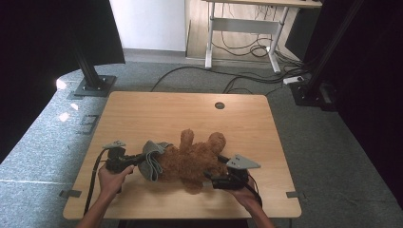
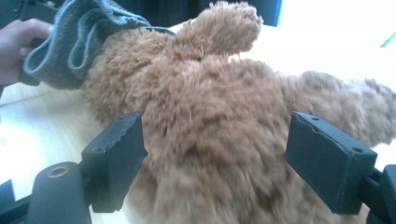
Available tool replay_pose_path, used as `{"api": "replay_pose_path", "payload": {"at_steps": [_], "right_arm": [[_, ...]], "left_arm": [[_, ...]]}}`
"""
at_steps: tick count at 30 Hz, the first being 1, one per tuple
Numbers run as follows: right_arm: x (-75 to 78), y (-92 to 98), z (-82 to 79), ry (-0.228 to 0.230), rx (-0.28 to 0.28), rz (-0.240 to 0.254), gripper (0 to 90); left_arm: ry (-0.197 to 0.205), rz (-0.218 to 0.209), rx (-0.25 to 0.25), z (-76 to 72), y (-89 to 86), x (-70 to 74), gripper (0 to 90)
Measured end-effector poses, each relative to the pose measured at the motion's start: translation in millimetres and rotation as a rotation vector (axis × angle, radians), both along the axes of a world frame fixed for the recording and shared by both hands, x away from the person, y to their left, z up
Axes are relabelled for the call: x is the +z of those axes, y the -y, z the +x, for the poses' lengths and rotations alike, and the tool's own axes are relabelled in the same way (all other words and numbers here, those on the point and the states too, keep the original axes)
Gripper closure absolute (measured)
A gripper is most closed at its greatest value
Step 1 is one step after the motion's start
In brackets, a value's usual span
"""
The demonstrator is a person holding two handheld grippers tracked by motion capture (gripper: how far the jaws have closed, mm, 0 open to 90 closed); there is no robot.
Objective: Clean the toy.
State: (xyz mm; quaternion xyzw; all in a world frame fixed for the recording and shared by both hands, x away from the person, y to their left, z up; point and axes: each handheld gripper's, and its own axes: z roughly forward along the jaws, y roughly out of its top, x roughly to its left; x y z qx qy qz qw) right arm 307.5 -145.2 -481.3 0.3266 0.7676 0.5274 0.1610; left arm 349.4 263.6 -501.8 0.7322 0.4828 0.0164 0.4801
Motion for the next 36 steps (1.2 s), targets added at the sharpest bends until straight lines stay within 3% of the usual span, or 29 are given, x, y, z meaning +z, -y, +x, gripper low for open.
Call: {"api": "replay_pose_path", "payload": {"at_steps": [3,4,8,10,13,17,20,22,25,28,29,31,32,34,36], "right_arm": [[-5.4,-12.2,19.3,-0.089,0.005,-0.068,27.3],[-8.1,-14.8,22.5,-0.097,-0.003,-0.08,31.7],[-16.3,-21.7,22.0,-0.073,-0.01,-0.091,59.1],[-22.3,-23.4,13.3,-0.053,0.013,-0.097,67.6],[-28.3,-21.0,1.2,-0.032,0.026,-0.114,71.3],[-37.1,-16.8,-11.6,-0.038,0.033,-0.116,72.9],[-41.0,-15.1,-16.3,-0.044,0.036,-0.115,73.9],[-43.7,-15.0,-21.0,-0.04,0.039,-0.126,74.2],[-46.9,-16.1,-27.2,-0.035,0.04,-0.137,74.6],[-48.7,-17.3,-30.3,-0.028,0.029,-0.136,74.6],[-48.9,-17.8,-30.5,-0.025,0.025,-0.137,74.6],[-48.9,-18.4,-30.0,-0.023,0.024,-0.135,74.6],[-48.9,-18.3,-29.6,-0.025,0.025,-0.13,74.6],[-48.6,-17.9,-29.3,-0.026,0.026,-0.129,74.6],[-48.7,-17.4,-29.3,-0.024,0.031,-0.126,74.6]], "left_arm": [[-0.004,0.003,-0.002,0.4,1.4,-1.5,81.7],[-0.003,0.008,-0.002,0.4,1.8,-1.8,81.7],[-0.013,0.0,-0.009,0.2,2.2,-4.0,81.8],[-0.016,-0.016,-0.018,-0.5,1.6,-3.7,81.8],[-0.015,-0.068,-0.038,-3.8,-1.0,1.4,81.8],[0.009,-0.154,-0.079,-13.4,-1.7,15.1,81.7],[0.03,-0.226,-0.142,-23.5,2.4,27.4,81.7],[0.03,-0.245,-0.194,-31.5,8.9,33.8,81.7],[0.016,-0.25,-0.273,-44.3,21.1,35.7,81.7],[-0.051,-0.302,-0.361,-52.0,32.5,29.2,81.8],[-0.074,-0.284,-0.396,-54.8,39.4,25.2,81.9],[-0.099,-0.196,-0.426,-59.1,56.0,14.0,81.8],[-0.116,-0.168,-0.426,-58.8,62.8,7.2,81.8],[-0.135,-0.166,-0.403,-54.2,68.0,-2.2,81.9],[-0.112,-0.131,-0.371,-50.7,71.3,-3.3,82.1]]}}
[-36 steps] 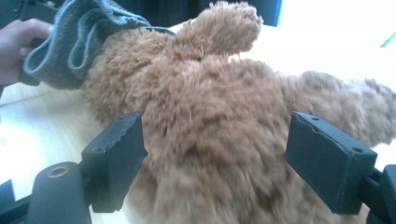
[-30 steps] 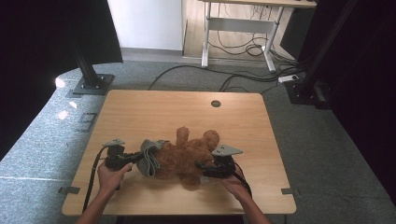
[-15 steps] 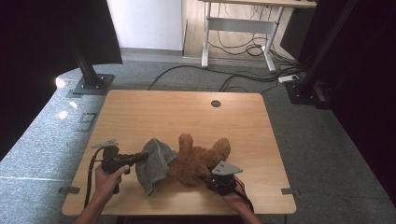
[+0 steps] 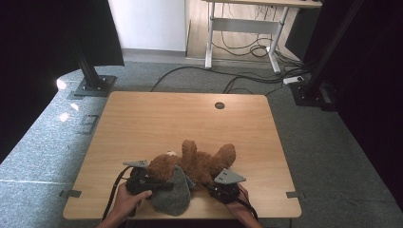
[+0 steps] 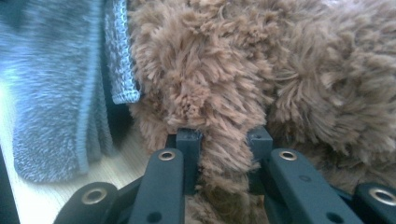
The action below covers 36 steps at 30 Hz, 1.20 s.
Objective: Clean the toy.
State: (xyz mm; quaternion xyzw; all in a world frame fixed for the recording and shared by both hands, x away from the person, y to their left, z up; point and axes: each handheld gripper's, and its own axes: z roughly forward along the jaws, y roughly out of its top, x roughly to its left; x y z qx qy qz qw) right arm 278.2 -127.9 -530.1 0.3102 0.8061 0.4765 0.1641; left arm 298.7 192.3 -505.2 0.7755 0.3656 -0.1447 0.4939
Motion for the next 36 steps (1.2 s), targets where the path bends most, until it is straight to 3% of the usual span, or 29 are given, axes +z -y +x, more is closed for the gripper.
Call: {"api": "replay_pose_path", "payload": {"at_steps": [2,5,8,14,22,26,28,30,33,34,36], "right_arm": [[-0.4,-0.8,0.8,0.002,0.003,0.005,74.6],[-1.0,-3.8,3.2,0.011,0.008,-0.002,74.7],[-1.9,-7.8,7.1,0.034,0.016,-0.013,74.8],[-2.9,-11.4,25.4,0.059,0.012,-0.032,75.1],[-0.7,-14.1,68.8,0.119,-0.002,-0.1,75.2],[-4.2,-15.4,63.4,0.131,0.003,-0.09,75.2],[-8.3,-15.5,52.1,0.124,0.014,-0.09,75.4],[-11.0,-14.2,44.8,0.118,0.023,-0.093,75.4],[-13.7,-10.8,36.9,0.106,0.036,-0.105,75.5],[-14.0,-10.2,35.3,0.103,0.036,-0.112,75.4],[-14.4,-9.3,33.4,0.102,0.034,-0.117,75.0]], "left_arm": [[0.043,0.047,0.032,1.5,3.8,1.3,82.1],[0.039,0.095,0.041,9.8,9.1,-3.9,82.2],[0.011,0.099,0.056,22.1,10.6,-10.7,82.2],[0.025,0.116,0.089,43.6,12.5,-9.5,82.1],[0.039,0.139,0.137,79.4,18.9,-7.5,82.0],[0.019,0.139,0.112,77.6,13.5,-9.8,81.8],[0.012,0.117,0.09,71.5,8.9,-9.9,81.9],[0.011,0.064,0.055,61.2,3.2,-5.0,81.9],[0.046,-0.012,0.024,45.1,-6.5,12.8,81.9],[0.067,-0.063,0.024,39.9,-11.7,23.7,81.9],[0.113,-0.109,0.051,35.9,-17.6,43.1,81.8]]}}
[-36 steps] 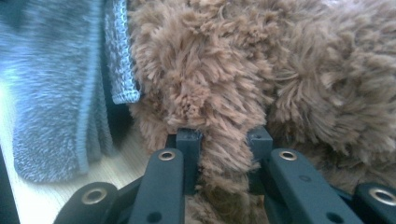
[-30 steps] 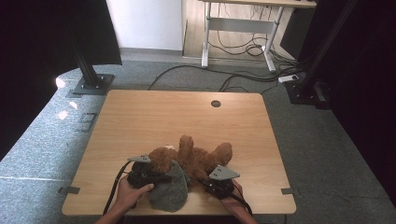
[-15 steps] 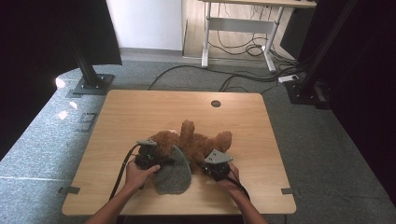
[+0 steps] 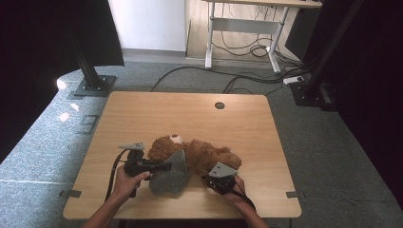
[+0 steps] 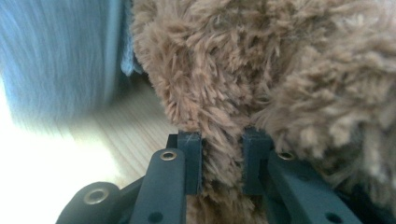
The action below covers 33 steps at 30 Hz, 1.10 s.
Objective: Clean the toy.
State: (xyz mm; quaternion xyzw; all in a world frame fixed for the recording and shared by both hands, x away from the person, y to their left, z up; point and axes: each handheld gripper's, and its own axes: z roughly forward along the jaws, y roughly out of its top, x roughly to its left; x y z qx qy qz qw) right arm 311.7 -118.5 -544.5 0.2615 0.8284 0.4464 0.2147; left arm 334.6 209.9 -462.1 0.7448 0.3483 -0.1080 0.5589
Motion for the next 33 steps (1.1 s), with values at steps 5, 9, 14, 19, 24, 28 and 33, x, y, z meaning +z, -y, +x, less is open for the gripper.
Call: {"api": "replay_pose_path", "payload": {"at_steps": [5,9,14,19,24,28,33], "right_arm": [[-1.1,-1.8,-4.7,0.028,0.002,-0.032,74.3],[-1.6,-1.3,-5.2,0.041,0.006,-0.035,73.7],[-1.3,-0.7,-5.6,0.045,0.009,-0.023,68.4],[6.4,7.3,-10.2,0.034,-0.008,0.052,53.9],[25.7,27.8,-23.8,-0.005,-0.037,0.162,41.3],[51.7,41.9,-40.6,0.005,-0.041,0.276,39.4],[100.3,47.8,-44.0,0.083,-0.057,0.325,37.0]], "left_arm": [[0.05,-0.045,0.131,15.4,-8.2,34.8,81.6],[0.015,0.038,0.154,37.0,3.2,31.9,81.2],[-0.067,0.114,0.129,49.4,12.9,6.2,81.1],[-0.084,0.083,0.141,43.8,7.0,-11.8,81.5],[-0.053,0.101,0.133,30.7,6.9,-15.4,81.6],[-0.064,0.07,0.135,25.3,5.4,-22.1,81.7],[-0.06,0.084,0.115,16.7,8.4,-23.1,81.8]]}}
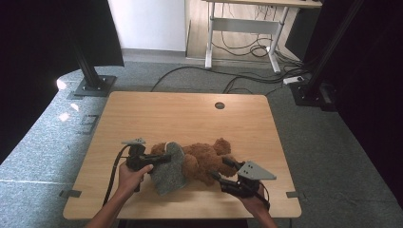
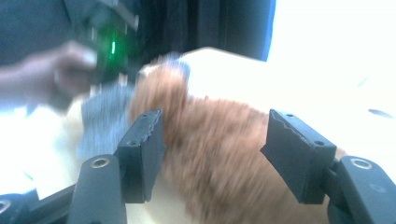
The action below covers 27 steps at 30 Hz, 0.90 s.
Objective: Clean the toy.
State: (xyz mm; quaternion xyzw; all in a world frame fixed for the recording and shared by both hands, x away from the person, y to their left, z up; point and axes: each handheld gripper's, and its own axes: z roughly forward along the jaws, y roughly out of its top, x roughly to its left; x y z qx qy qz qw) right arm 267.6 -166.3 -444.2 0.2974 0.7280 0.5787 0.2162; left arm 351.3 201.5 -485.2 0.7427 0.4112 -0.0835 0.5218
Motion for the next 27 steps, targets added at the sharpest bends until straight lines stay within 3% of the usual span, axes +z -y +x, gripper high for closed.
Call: {"api": "replay_pose_path", "payload": {"at_steps": [2,5,9,12,15,18,20,25,27], "right_arm": [[11.3,-2.5,10.7,-0.009,-0.005,-0.018,36.3],[8.4,-11.1,32.6,-0.093,0.004,-0.058,34.2],[-26.4,-22.7,50.7,-0.233,0.027,-0.148,33.8],[-56.2,-27.7,48.8,-0.307,0.044,-0.172,33.8],[-71.2,-31.0,39.0,-0.318,0.059,-0.182,37.9],[-80.5,-37.6,29.3,-0.319,0.074,-0.24,45.1],[-83.4,-42.1,26.4,-0.299,0.066,-0.264,49.7],[-86.5,-44.4,39.7,-0.234,0.018,-0.308,57.5],[-87.6,-42.3,49.5,-0.226,-0.003,-0.301,58.5]], "left_arm": [[0.001,0.007,-0.008,-3.9,-0.2,-0.7,81.7],[-0.012,-0.005,-0.015,-7.1,-3.1,-3.3,81.7],[-0.033,-0.025,-0.031,-8.5,-7.7,-7.4,81.7],[-0.049,-0.019,-0.06,-12.9,-8.0,-10.4,81.6],[-0.059,0.004,-0.084,-19.4,-6.5,-16.1,81.5],[-0.082,0.036,-0.088,-23.3,-4.0,-28.0,81.4],[-0.096,0.036,-0.078,-19.9,-2.7,-32.9,81.3],[-0.067,0.031,-0.046,-3.1,2.6,-27.2,81.1],[-0.059,0.01,-0.056,2.0,5.2,-21.8,81.1]]}}
